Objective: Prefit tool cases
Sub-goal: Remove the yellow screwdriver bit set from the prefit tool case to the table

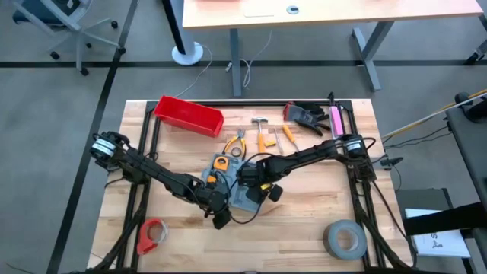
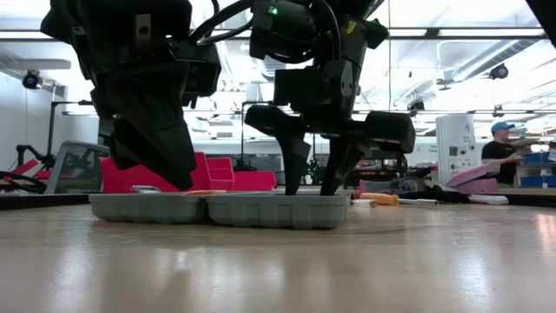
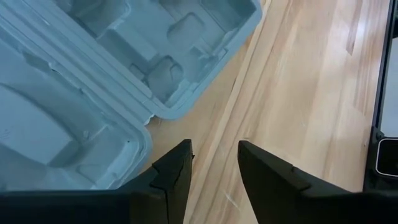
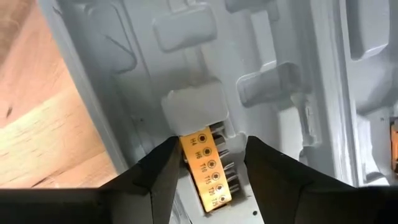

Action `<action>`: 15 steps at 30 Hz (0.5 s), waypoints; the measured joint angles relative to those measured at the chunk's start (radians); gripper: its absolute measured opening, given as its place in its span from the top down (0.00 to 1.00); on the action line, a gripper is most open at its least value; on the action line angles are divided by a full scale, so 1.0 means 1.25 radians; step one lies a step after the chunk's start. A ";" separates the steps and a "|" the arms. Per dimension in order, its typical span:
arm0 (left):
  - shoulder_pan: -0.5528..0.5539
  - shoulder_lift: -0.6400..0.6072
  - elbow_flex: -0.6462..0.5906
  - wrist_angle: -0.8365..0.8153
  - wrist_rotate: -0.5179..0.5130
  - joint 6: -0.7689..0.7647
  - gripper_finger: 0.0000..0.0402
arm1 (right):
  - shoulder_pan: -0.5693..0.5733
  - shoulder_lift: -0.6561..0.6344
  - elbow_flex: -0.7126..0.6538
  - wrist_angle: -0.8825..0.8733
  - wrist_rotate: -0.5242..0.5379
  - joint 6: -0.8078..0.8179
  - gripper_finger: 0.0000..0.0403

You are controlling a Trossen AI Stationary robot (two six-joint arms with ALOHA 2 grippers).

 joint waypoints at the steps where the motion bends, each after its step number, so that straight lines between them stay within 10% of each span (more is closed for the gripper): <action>1: 0.000 0.000 0.000 0.000 0.000 0.000 0.66 | -0.004 0.000 0.000 0.000 -0.009 -0.001 0.60; 15: -0.002 0.000 0.000 -0.001 0.001 0.000 0.63 | -0.044 0.044 -0.002 0.000 -0.062 -0.004 0.64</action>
